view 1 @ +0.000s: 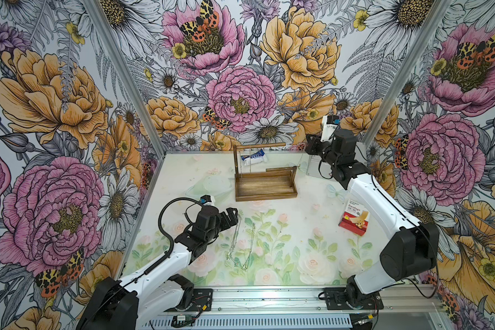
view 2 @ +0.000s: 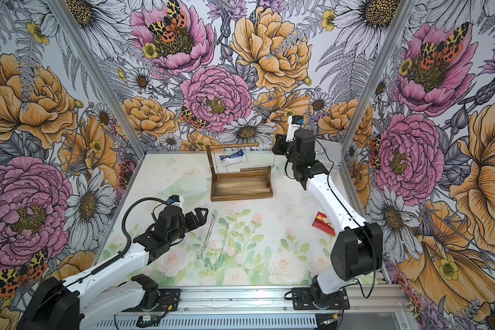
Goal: Take the necklace off the jewelry display stand
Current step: Take off the necklace from the stand.
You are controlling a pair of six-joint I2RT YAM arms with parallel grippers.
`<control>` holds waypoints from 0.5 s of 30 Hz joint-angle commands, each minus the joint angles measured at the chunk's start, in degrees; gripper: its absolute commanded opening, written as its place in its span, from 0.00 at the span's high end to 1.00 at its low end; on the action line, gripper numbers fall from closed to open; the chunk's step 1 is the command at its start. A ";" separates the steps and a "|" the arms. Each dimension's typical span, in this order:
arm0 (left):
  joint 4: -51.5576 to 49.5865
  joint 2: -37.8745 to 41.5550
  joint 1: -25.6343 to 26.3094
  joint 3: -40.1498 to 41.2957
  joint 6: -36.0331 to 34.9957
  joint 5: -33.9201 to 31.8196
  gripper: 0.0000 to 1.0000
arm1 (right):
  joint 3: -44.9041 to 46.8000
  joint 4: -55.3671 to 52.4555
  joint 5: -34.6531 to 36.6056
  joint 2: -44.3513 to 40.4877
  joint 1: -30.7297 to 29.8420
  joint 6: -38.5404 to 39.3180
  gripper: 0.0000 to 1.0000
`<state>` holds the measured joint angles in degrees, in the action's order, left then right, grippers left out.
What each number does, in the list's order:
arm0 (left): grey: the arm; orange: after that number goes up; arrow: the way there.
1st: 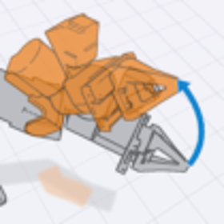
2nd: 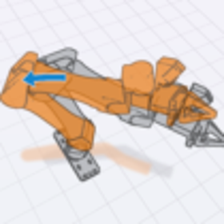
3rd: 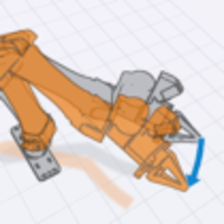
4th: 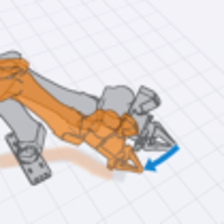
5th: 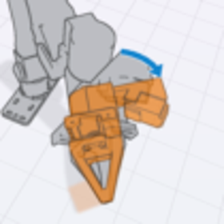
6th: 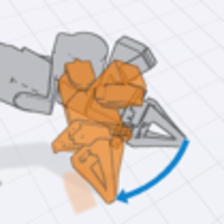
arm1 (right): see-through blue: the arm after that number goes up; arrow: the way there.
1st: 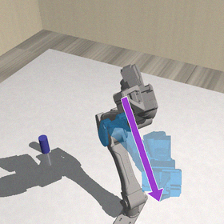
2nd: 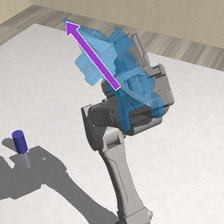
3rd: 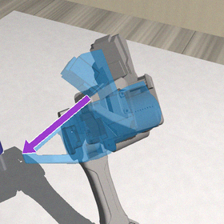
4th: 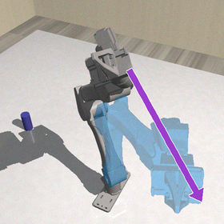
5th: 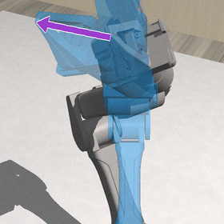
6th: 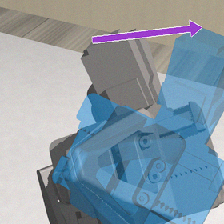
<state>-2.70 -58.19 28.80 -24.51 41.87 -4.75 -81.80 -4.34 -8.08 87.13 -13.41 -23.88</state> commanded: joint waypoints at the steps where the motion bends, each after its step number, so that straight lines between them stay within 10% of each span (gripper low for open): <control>1: 1.21 2.01 -0.44 0.88 0.23 0.89 0.01 | 0.44 -2.52 -2.24 -4.05 0.23 0.85 1.00; 15: 5.33 16.89 14.29 4.08 -5.22 -12.56 0.01 | -0.43 -20.70 -13.16 -14.39 -0.57 2.52 1.00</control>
<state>-0.40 -41.95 40.71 -20.88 39.79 -12.73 -81.80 -19.79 -17.67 75.77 -13.54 -22.81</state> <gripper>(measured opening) 0.986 0.047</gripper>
